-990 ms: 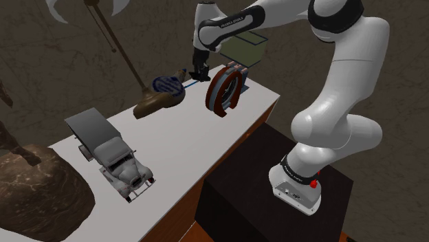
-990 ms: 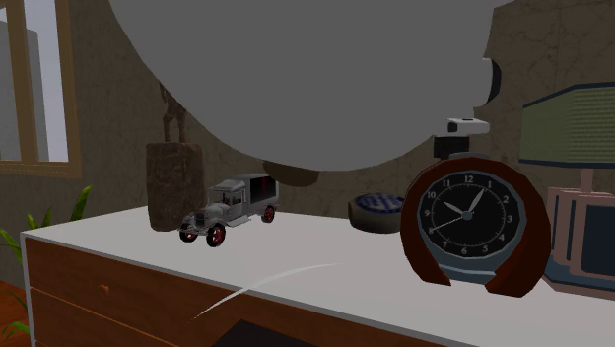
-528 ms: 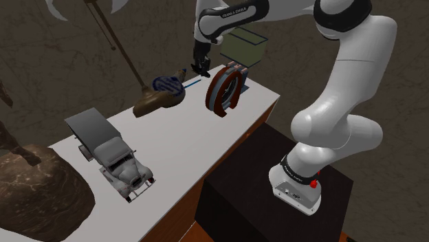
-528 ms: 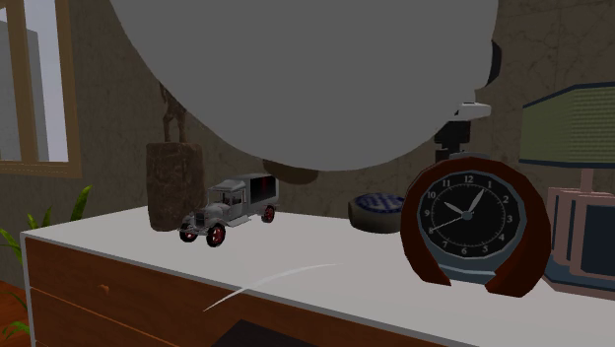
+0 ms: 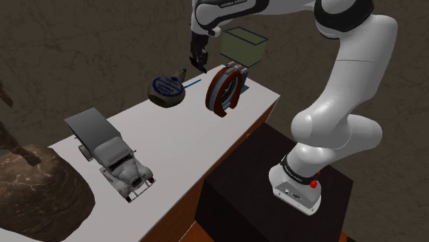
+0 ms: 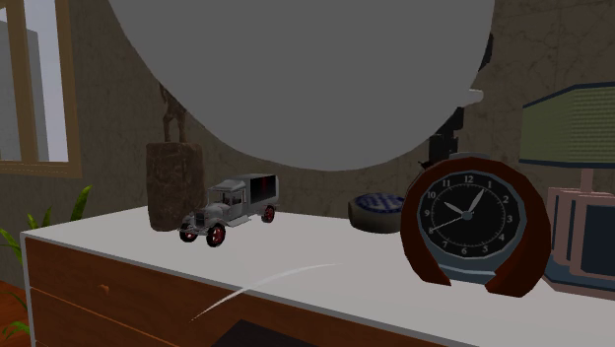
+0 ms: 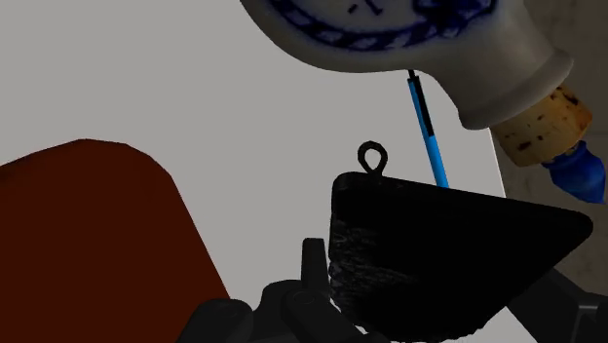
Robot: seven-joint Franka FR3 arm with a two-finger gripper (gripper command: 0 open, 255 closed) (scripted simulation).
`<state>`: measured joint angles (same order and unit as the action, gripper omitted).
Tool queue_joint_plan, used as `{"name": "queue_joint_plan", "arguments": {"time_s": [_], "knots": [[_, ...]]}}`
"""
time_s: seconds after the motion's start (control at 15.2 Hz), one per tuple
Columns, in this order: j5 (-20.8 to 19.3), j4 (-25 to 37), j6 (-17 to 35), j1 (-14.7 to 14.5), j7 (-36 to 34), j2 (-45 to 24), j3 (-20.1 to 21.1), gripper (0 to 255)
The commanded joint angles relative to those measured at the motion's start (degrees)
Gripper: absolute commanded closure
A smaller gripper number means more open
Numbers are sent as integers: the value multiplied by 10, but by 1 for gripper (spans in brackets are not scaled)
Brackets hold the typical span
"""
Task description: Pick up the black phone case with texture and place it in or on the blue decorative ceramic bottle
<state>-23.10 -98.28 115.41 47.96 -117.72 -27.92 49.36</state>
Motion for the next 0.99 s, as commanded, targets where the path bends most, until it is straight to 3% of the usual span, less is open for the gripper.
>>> {"name": "queue_joint_plan", "arguments": {"time_s": [0.0, 0.59, 0.92], "knots": [[-9, 25, -13, -30, -22, -16, -3, 255], [-60, 204, -90, -206, -116, -127, -33, 255], [-69, 183, -60, -205, -122, -138, -41, 255]]}}
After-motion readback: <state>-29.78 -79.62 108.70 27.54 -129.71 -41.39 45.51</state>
